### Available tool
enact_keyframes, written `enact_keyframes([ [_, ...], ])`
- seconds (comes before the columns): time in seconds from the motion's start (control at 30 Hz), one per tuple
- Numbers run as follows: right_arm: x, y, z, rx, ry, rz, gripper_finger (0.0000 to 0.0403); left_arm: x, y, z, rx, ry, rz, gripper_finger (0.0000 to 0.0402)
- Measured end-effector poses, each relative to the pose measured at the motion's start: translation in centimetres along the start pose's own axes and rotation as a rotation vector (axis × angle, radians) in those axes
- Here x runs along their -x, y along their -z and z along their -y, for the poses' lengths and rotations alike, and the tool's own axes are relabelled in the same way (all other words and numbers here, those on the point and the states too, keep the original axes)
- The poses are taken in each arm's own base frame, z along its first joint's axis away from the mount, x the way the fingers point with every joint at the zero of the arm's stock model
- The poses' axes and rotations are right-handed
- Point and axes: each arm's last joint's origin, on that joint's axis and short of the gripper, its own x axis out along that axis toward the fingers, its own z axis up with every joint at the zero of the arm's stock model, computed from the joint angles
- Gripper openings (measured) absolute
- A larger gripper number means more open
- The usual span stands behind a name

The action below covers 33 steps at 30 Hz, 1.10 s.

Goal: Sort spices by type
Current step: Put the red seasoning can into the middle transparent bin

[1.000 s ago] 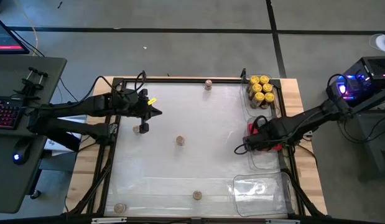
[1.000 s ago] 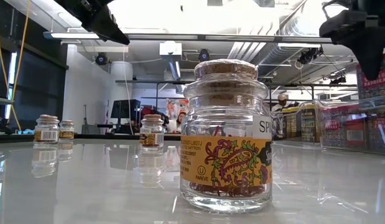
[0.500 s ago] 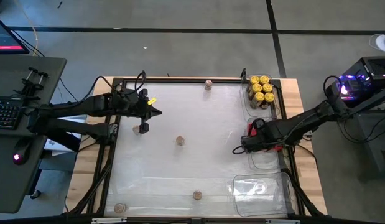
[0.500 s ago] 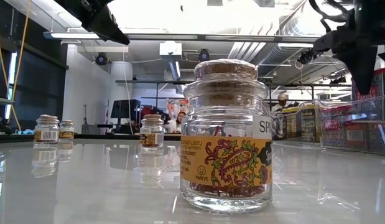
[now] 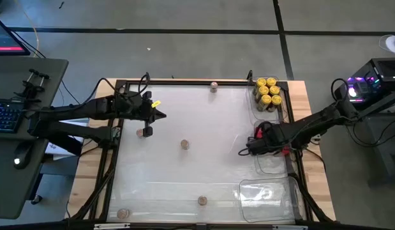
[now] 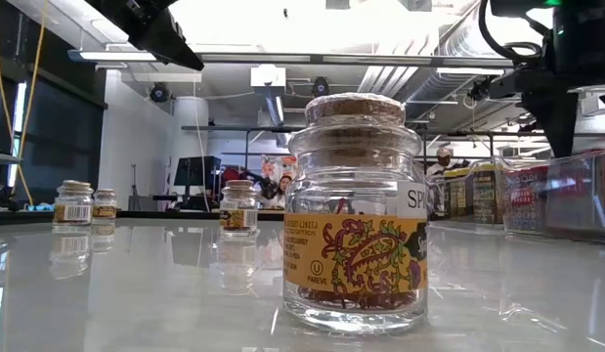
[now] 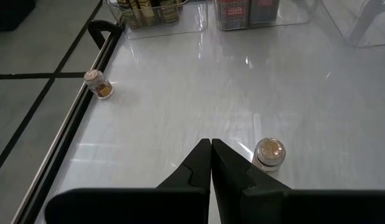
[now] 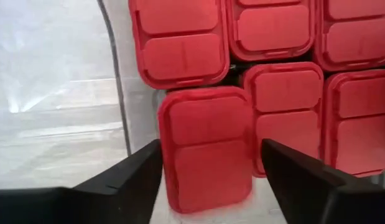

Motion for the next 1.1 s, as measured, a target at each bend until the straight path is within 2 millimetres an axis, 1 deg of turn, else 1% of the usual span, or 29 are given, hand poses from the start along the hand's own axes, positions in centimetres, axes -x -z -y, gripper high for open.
enact_keyframes([
  [0.1,0.0,0.0,0.0,0.017,-0.003,-0.001,0.0284,0.0,0.0,0.0,0.000,0.000,0.000,0.0000],
  [0.2,0.0,0.0,0.0,0.023,-0.003,-0.001,0.0287,0.0,0.0,0.0,0.000,0.000,0.000,0.0000],
  [0.27,0.4,-0.1,0.0,0.026,-0.008,0.002,0.0288,0.0,0.0,0.0,0.000,0.000,0.000,0.0000],
  [0.37,1.7,-0.3,-0.1,0.056,-0.020,0.021,0.0289,0.0,0.0,0.0,0.000,0.000,0.000,0.0000],
  [0.53,4.8,-0.6,-0.2,0.114,-0.065,0.045,0.0289,0.0,0.0,0.0,0.000,0.000,0.000,0.0000],
  [0.6,5.6,-0.5,-0.2,0.134,-0.084,0.030,0.0282,0.0,0.0,0.0,0.000,0.000,0.000,0.0000],
  [0.67,5.7,-0.3,-0.1,0.147,-0.072,-0.023,0.0260,0.0,0.0,0.0,0.000,0.000,-0.001,0.0000],
  [0.73,5.2,0.2,0.0,0.175,-0.029,-0.080,0.0219,0.0,0.1,0.0,0.000,0.001,-0.005,0.0000],
  [0.8,4.4,0.7,0.1,0.176,0.005,-0.114,0.0158,0.0,0.1,0.0,0.007,0.002,-0.009,0.0000],
  [0.9,3.0,1.4,-0.2,0.157,-0.025,-0.140,0.0042,0.0,0.2,0.1,0.007,0.005,-0.023,0.0000],
  [0.93,2.6,1.6,-0.5,0.161,-0.050,-0.157,0.0022,0.0,0.3,0.1,0.007,0.006,-0.030,0.0000],
  [0.97,2.1,1.8,-0.7,0.159,-0.069,-0.176,0.0017,0.0,0.4,0.1,0.008,0.007,-0.036,0.0000],
  [1.0,1.7,2.0,-0.8,0.154,-0.077,-0.194,0.0020,0.0,0.4,0.1,0.008,0.009,-0.044,0.0000],
  [1.1,0.4,2.2,-0.8,0.146,-0.057,-0.230,0.0016,0.0,0.5,0.1,0.008,0.011,-0.053,0.0000],
])
